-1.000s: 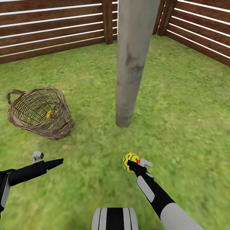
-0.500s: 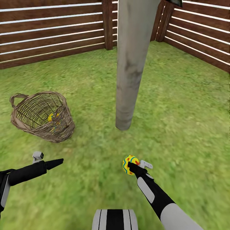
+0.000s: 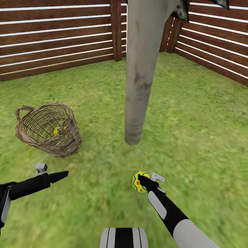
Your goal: Take the three Easter eggs out of the wicker basket on the lawn in the garden, then place them on the lawn next to a single tree (choose any tree) so that all three eggs are next to the same tree and none are left in the basket.
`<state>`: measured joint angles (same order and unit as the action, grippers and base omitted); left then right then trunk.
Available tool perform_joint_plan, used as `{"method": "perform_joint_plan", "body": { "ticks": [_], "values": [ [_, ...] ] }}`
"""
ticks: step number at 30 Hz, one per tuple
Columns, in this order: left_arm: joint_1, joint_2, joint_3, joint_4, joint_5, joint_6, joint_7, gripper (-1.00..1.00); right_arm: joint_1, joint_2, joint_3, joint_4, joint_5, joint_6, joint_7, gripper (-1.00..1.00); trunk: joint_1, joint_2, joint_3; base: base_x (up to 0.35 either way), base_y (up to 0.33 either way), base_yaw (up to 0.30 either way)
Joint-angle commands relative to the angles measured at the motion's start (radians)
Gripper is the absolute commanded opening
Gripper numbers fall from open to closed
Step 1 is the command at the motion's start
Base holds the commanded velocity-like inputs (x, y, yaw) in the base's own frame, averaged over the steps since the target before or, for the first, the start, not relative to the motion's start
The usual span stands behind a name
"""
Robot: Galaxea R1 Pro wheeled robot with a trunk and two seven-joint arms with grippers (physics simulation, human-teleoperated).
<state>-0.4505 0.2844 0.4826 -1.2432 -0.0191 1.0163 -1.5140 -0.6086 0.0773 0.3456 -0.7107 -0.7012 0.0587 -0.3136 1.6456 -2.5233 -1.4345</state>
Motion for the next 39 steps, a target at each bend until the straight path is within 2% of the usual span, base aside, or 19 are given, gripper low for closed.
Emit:
{"method": "perform_joint_plan", "body": {
  "ticks": [1, 3, 24, 39],
  "values": [
    [0.000, 0.000, 0.000, 0.000, -0.002, 0.011, -0.005, 1.00, 0.000, -0.001, 0.004, -0.002, -0.004, 0.004, -0.008, 1.00, 0.000, 0.000, -0.001, 0.000, 0.000, 0.000],
    [0.000, 0.001, 0.002, 0.000, 0.002, 0.010, -0.006, 1.00, 0.000, -0.001, 0.004, -0.003, -0.003, 0.005, -0.008, 1.00, 0.000, 0.000, -0.001, 0.000, 0.000, 0.000],
    [0.000, 0.000, 0.001, 0.001, -0.007, 0.011, -0.005, 1.00, 0.000, 0.001, 0.006, -0.002, -0.004, 0.006, -0.007, 1.00, -0.010, 0.005, 0.081, -0.056, 0.000, 0.000],
    [0.000, 0.001, 0.001, 0.001, -0.007, 0.011, -0.005, 1.00, 0.000, 0.001, 0.006, -0.002, -0.002, 0.008, -0.011, 1.00, -0.016, 0.008, 0.139, -0.190, 0.000, 0.000]
  ]
}}
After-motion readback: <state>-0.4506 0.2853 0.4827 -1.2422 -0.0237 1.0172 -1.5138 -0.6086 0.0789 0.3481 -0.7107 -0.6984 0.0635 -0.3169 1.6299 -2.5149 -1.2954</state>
